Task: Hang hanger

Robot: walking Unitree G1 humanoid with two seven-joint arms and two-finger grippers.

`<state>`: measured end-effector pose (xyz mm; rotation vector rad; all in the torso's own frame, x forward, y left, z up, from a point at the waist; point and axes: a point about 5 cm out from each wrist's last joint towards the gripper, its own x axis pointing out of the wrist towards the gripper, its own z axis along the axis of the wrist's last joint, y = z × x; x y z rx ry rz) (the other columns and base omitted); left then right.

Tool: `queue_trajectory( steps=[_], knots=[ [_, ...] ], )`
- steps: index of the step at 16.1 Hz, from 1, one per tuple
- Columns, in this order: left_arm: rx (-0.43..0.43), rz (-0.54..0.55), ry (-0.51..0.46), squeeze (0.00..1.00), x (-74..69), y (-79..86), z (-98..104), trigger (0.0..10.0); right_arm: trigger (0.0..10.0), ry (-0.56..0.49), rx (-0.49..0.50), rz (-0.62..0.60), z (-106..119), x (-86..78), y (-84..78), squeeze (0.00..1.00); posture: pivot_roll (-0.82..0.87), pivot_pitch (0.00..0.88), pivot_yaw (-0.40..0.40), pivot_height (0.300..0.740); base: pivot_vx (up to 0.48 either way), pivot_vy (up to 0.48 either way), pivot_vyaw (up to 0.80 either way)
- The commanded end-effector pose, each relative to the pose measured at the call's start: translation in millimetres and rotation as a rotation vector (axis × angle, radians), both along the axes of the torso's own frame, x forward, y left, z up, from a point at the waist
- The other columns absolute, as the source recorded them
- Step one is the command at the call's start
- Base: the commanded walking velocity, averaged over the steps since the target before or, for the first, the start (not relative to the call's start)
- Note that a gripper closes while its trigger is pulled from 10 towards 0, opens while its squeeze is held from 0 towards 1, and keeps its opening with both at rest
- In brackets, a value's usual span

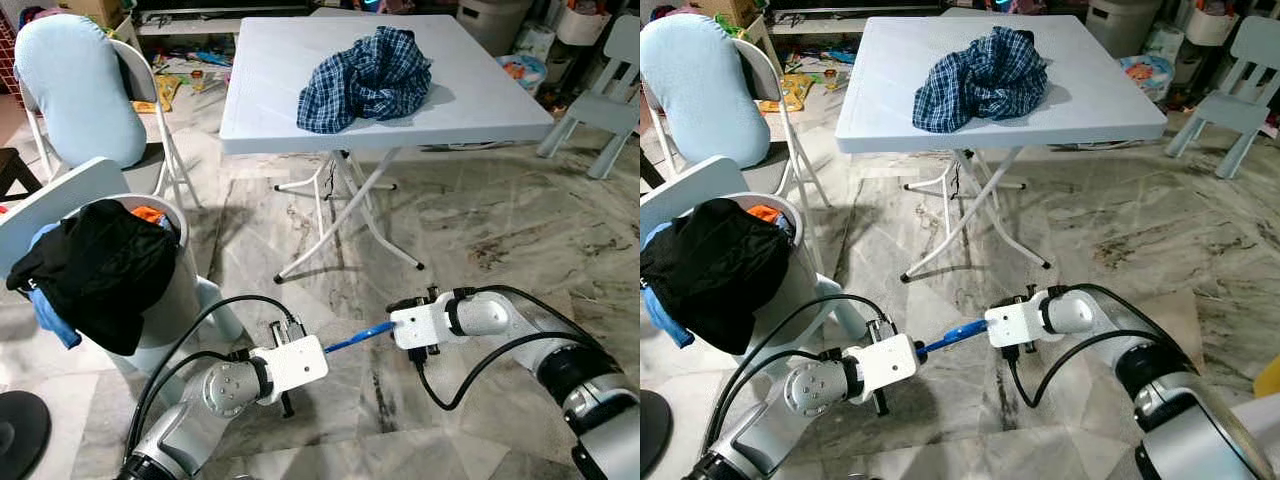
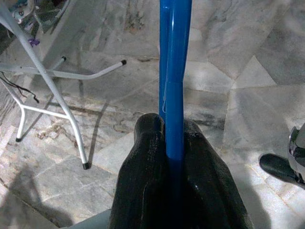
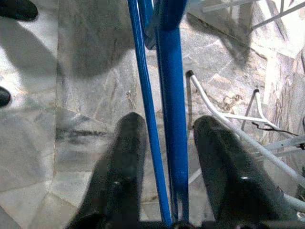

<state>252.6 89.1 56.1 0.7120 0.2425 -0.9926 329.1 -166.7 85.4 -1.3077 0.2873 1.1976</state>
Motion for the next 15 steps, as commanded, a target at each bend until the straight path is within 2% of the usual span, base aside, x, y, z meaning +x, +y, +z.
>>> queue_trajectory(
  steps=[1, 10, 14, 15],
  knots=[
    [-0.001, -0.039, -0.017, 0.00, 0.1, -5.7, 4, 10.0, 0.0, -0.018, -0.014, 0.010, 3, 3.3, 0.1, 0.00, 0.01, 0.094, -0.030, 0.740, 0.000, 0.000, 0.00],
    [0.004, -0.037, -0.018, 0.00, 2.1, -5.5, 4, 10.0, 0.0, -0.013, -0.038, -0.031, 4, 5.1, -18.0, 0.00, 0.01, 0.088, -0.027, 0.740, 0.000, 0.000, 0.00],
    [0.006, -0.024, -0.029, 0.00, 4.2, -4.4, 5, 10.0, 0.0, -0.005, -0.040, -0.038, 3, 4.7, -20.9, 0.00, 0.01, 0.082, -0.027, 0.740, 0.000, 0.000, 0.00],
    [-0.001, -0.003, -0.042, 0.55, 6.5, -3.4, 6, 10.0, 0.0, -0.005, -0.039, -0.039, 3, 4.7, -21.1, 0.00, 0.01, 0.082, -0.027, 0.740, 0.000, 0.000, 0.00]
  ],
)
